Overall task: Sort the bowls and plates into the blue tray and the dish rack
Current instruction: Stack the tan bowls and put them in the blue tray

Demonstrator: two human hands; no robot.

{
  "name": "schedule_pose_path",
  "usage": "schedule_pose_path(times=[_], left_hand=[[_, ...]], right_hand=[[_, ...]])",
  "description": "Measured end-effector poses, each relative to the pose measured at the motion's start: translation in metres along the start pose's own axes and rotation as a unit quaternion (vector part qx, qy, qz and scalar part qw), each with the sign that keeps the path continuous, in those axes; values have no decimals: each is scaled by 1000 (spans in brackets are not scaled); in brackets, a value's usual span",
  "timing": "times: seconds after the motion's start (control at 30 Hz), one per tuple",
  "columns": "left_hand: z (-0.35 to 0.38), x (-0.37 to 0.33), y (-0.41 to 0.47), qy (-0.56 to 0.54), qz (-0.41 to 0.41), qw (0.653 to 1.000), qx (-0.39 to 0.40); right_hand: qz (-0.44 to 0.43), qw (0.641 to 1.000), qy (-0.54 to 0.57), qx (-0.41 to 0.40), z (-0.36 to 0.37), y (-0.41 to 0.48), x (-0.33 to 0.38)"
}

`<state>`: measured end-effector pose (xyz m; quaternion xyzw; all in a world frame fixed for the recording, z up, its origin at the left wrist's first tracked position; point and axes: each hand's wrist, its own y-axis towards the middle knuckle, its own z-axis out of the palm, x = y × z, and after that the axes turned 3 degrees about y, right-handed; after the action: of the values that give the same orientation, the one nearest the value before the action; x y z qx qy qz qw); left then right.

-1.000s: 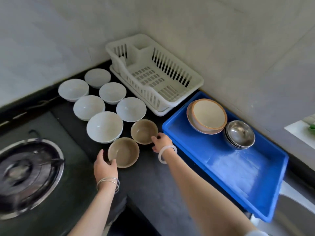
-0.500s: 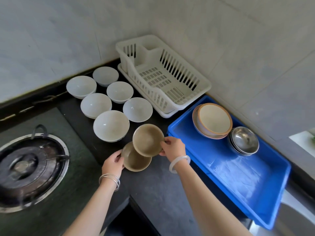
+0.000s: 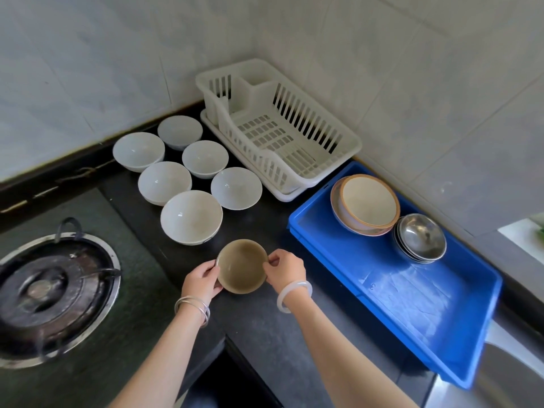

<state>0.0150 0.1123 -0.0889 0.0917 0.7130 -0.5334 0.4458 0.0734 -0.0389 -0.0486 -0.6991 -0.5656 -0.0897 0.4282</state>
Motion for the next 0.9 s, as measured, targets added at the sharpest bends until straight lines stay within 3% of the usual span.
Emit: schedule_pose_path(times=[0.1, 0.27, 0.47, 0.6, 0.9], left_hand=[[0, 0, 0, 6, -11, 1000, 6], [5, -5, -7, 27, 9, 1000, 5], [36, -41, -25, 32, 80, 994, 68], [81, -67, -45, 53, 119, 981, 146], [239, -44, -84, 180, 136, 932, 284]], right_hand=[[8, 1000, 11, 5, 3, 5, -9], [72, 980, 155, 105, 4, 6, -16], [14, 977, 215, -6, -32, -3, -22], [0, 949, 305, -84, -80, -11, -37], [95, 867, 413, -261, -173, -20, -134]])
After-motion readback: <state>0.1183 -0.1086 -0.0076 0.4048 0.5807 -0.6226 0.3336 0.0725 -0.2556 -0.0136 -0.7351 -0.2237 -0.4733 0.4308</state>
